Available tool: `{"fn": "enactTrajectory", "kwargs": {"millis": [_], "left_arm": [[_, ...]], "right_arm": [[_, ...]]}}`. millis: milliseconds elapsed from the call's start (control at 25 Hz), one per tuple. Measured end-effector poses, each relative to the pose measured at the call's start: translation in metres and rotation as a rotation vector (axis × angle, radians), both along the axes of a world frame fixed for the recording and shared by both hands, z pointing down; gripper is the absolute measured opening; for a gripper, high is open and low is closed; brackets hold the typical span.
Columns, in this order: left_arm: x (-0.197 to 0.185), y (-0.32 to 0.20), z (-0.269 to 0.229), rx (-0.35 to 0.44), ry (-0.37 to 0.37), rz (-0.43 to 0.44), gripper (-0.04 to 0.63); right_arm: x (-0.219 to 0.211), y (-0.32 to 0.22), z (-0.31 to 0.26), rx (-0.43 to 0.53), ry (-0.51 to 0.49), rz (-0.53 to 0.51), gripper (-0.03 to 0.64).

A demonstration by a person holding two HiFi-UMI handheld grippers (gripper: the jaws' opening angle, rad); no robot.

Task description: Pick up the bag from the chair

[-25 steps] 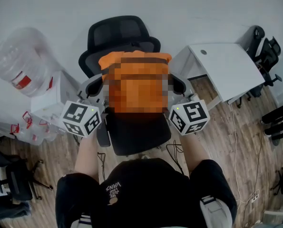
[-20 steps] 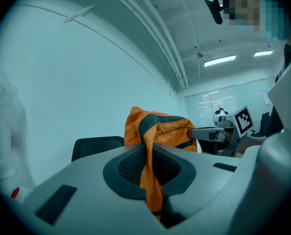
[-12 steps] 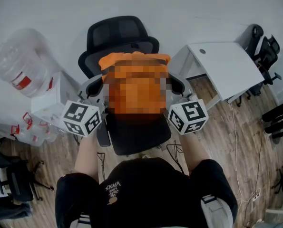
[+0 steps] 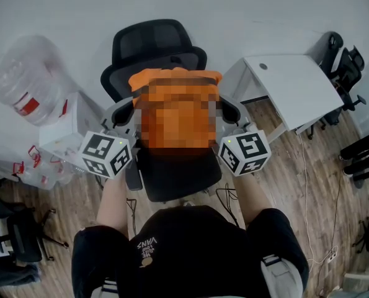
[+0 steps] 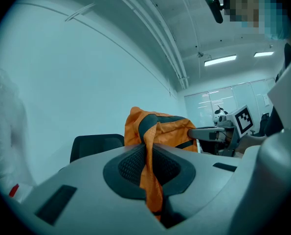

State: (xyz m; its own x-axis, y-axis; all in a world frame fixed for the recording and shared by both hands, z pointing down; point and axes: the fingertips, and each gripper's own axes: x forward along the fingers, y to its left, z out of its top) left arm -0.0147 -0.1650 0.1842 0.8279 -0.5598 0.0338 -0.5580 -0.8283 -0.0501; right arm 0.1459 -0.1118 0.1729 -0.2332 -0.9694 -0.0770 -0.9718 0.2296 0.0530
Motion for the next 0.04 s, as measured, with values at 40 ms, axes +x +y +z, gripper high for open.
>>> {"fn": "enactTrajectory", "kwargs": {"millis": [40], "left_arm": [[0.0000, -0.0003, 0.0000, 0.000, 0.000, 0.000, 0.028]], "right_arm": [[0.0000, -0.0002, 0.0000, 0.001, 0.000, -0.001, 0.020]]}}
